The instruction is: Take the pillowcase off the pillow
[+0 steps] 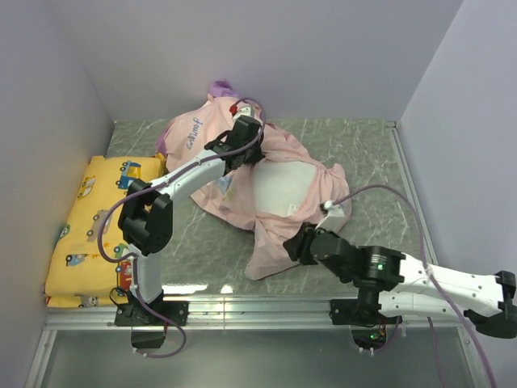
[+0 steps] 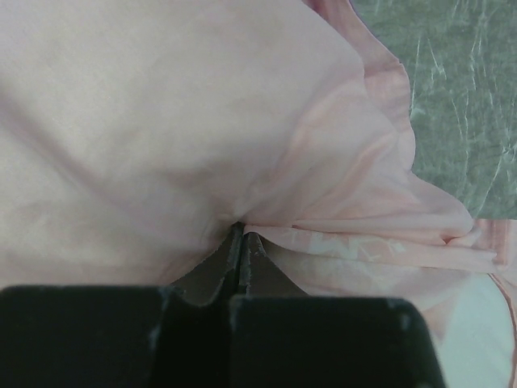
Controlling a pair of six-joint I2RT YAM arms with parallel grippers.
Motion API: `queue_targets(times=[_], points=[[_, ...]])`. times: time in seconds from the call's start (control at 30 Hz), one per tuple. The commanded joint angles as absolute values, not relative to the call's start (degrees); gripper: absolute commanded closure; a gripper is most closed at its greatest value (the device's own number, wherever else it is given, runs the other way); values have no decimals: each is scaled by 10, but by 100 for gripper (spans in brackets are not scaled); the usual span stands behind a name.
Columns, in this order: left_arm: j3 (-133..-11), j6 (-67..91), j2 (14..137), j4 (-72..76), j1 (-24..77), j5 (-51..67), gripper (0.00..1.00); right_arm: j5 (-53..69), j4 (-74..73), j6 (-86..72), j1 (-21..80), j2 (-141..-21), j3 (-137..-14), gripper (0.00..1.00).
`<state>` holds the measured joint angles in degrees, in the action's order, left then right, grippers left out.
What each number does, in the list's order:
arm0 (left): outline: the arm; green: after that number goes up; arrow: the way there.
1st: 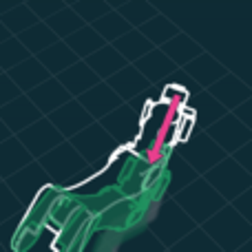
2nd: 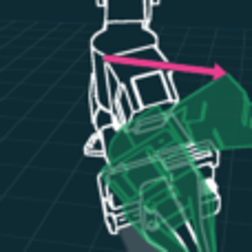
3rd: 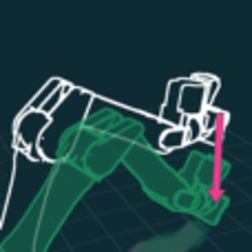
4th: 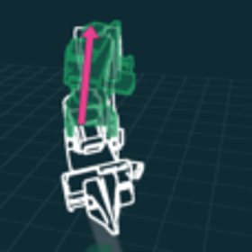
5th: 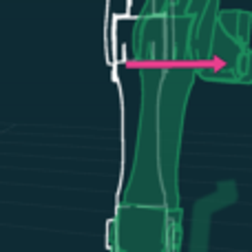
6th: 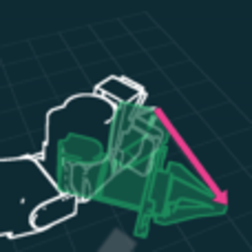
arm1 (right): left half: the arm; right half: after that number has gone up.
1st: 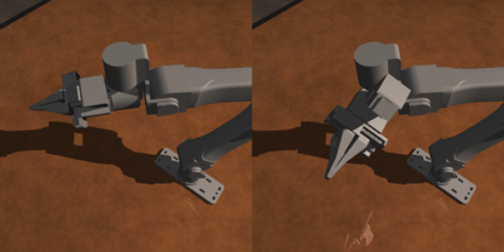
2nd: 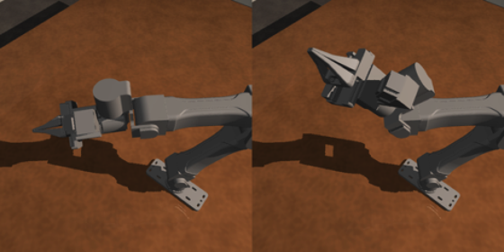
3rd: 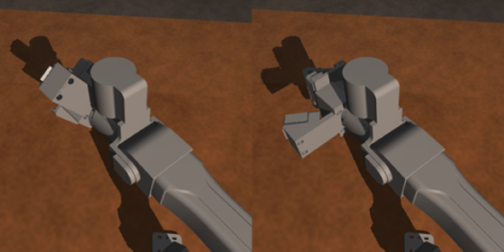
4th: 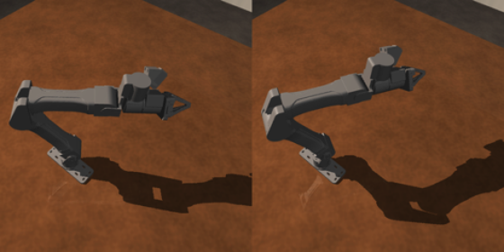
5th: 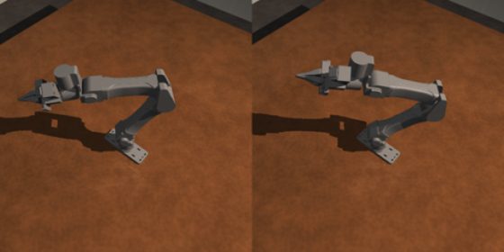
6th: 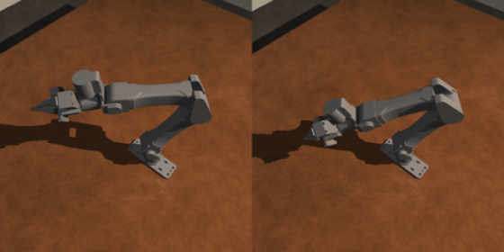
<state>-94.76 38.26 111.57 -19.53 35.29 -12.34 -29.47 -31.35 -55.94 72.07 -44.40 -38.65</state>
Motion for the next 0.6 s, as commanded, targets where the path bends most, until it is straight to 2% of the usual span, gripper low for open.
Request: queue_targets(times=[0.0, 0.07, 0.1, 0.2, 0.27, 0.43, 0.47, 0.5, 0.53, 0.57], points=[[-921, 393, 1116, -207, 373, -138, 100, -422, -383, -602, 707, -430, -444, 49], [-915, 400, 1118, -202, 384, -139, 100, -436, -392, -594, 687, -455, -477, 41], [-914, 402, 1120, -198, 387, -139, 100, -438, -391, -577, 680, -466, -488, 32], [-917, 403, 1128, -199, 392, -141, 100, -391, -372, -532, 623, -508, -515, 19], [-915, 405, 1132, -200, 395, -146, 100, -356, -343, -501, 576, -535, -517, 14], [-912, 408, 1128, -197, 395, -157, 100, -309, -338, -487, 540, -591, -508, 15], [-914, 408, 1127, -197, 395, -158, 100, -304, -333, -488, 538, -591, -494, 22], [-915, 407, 1127, -197, 395, -158, 100, -299, -329, -491, 537, -586, -486, 34], [-918, 404, 1128, -197, 393, -156, 100, -287, -318, -493, 537, -570, -468, 50], [-922, 405, 1129, -199, 391, -156, 100, -280, -316, -499, 536, -560, -457, 77]])
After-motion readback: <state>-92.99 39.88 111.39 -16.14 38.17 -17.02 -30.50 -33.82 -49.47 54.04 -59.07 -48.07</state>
